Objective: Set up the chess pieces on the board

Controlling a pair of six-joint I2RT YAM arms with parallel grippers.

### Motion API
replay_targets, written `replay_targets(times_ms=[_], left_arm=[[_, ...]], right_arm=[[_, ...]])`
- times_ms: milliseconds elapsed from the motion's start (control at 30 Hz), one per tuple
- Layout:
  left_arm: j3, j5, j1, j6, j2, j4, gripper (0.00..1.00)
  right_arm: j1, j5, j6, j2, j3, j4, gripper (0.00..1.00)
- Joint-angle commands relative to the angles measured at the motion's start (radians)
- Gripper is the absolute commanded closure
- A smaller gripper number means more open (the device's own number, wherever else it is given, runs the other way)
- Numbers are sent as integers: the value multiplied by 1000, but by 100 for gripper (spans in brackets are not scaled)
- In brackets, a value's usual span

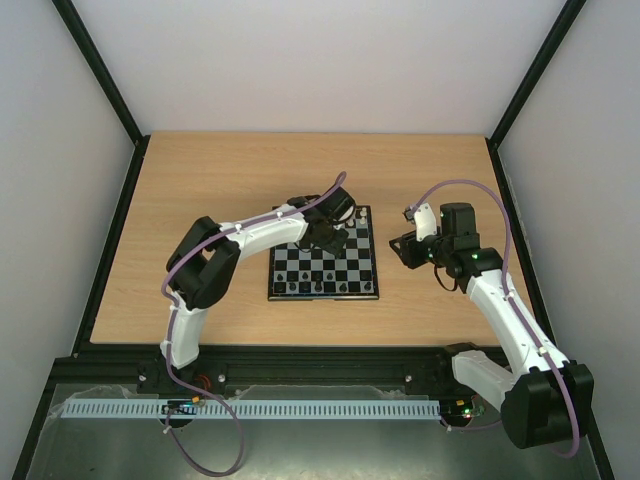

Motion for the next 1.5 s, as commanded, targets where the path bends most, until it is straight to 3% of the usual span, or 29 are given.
replay_targets(times_ms=[0, 333, 700, 1067, 1467], left_arm=[[10, -9, 5, 9, -26, -20, 89], [-56, -19, -42, 62, -228, -57, 89], [-265, 24, -168, 81, -421, -68, 89], [-364, 8, -188, 157, -407, -22, 88], [-324, 33, -188, 202, -329, 12, 88]], right_arm=[[-4, 0, -11, -4, -9, -11, 60], [-4, -32, -11, -10, 1, -17, 60], [-1, -84, -2, 8, 8, -24, 60], [-2, -36, 5, 27, -12, 2, 60], [-2, -31, -9, 52, -8, 0, 60]])
